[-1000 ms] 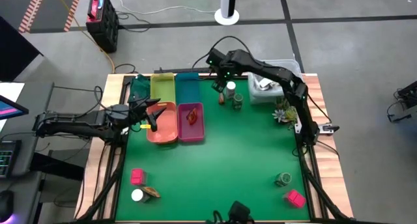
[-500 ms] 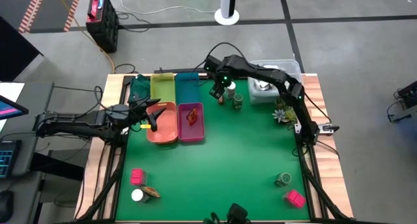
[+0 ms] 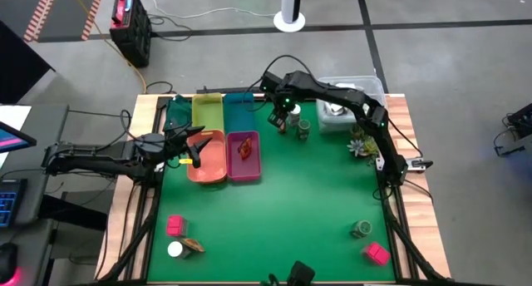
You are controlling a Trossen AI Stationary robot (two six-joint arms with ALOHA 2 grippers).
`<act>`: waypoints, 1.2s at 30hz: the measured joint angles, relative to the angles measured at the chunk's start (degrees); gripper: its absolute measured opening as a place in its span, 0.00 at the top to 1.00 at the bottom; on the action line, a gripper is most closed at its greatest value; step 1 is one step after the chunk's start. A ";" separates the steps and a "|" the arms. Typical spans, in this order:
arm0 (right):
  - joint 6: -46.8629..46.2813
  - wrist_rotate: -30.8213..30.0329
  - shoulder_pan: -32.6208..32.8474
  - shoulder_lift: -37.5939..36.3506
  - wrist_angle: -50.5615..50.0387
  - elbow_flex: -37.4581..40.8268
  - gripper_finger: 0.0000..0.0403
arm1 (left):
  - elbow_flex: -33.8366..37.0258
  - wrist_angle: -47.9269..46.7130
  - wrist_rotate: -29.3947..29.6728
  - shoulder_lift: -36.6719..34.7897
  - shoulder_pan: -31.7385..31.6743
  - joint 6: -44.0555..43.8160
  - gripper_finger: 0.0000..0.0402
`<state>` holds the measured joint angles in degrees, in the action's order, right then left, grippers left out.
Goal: Sort spices by type
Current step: Put the top orange seasoning pack into the light red bin
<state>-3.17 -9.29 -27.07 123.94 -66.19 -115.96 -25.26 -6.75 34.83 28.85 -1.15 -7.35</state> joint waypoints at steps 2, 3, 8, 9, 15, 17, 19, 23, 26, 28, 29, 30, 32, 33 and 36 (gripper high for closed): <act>0.24 0.08 0.22 -0.39 -0.27 0.00 0.58 | 0.00 -0.08 0.00 -0.01 0.00 0.00 0.47; 0.65 0.08 0.41 -0.50 -0.31 -0.02 0.58 | 0.00 -0.19 0.00 -0.01 0.00 0.00 0.47; 2.25 0.08 1.20 -1.09 -1.54 -0.43 0.56 | 0.00 -0.29 0.00 0.01 0.00 0.20 0.47; 2.66 0.08 1.31 -1.09 -2.20 -0.86 0.55 | 0.00 -0.29 0.00 -0.01 0.00 0.27 0.47; 19.26 -0.62 2.57 -1.11 -7.43 -3.84 0.51 | -0.01 -0.34 0.00 0.01 0.00 0.82 0.47; 25.80 -2.19 3.43 -1.11 -9.01 -4.73 0.50 | -0.02 -0.34 0.00 0.01 0.00 1.34 0.47; 35.37 -2.72 4.33 -1.18 -10.23 -5.01 0.50 | -0.02 -0.34 0.00 0.01 0.00 1.83 0.47; 56.26 -2.91 5.98 -0.96 -12.00 -4.94 0.50 | -0.02 -0.34 0.00 0.01 0.00 1.95 0.47; 65.66 -4.35 7.28 -0.96 -11.09 -4.94 0.50 | -0.02 -0.34 0.00 0.00 0.00 1.95 0.47; 68.11 -7.41 8.18 -0.94 -9.82 -4.94 0.50 | -0.02 -0.38 0.00 0.00 0.00 1.95 0.47; 68.92 -8.65 8.54 -0.94 -9.41 -4.94 0.51 | -0.02 -0.38 0.00 0.00 0.00 1.95 0.47; 69.71 -9.16 8.84 -0.94 -9.35 -4.94 0.51 | -0.02 -0.38 0.00 0.01 0.00 1.97 0.47; 71.26 -9.15 8.96 -0.94 -9.78 -4.94 0.52 | -0.02 -0.38 0.00 0.01 0.00 2.16 0.47; 72.00 -9.15 8.94 -0.94 -9.79 -4.75 0.53 | -0.02 -0.38 0.00 0.01 0.00 2.18 0.47; 74.01 -9.17 8.45 -0.94 -9.66 -4.16 0.54 | -0.02 -0.38 0.00 0.01 0.00 2.17 0.47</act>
<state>70.84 -18.46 -18.62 123.00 -75.85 -120.12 -25.28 -7.14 34.83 28.86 -1.15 -5.18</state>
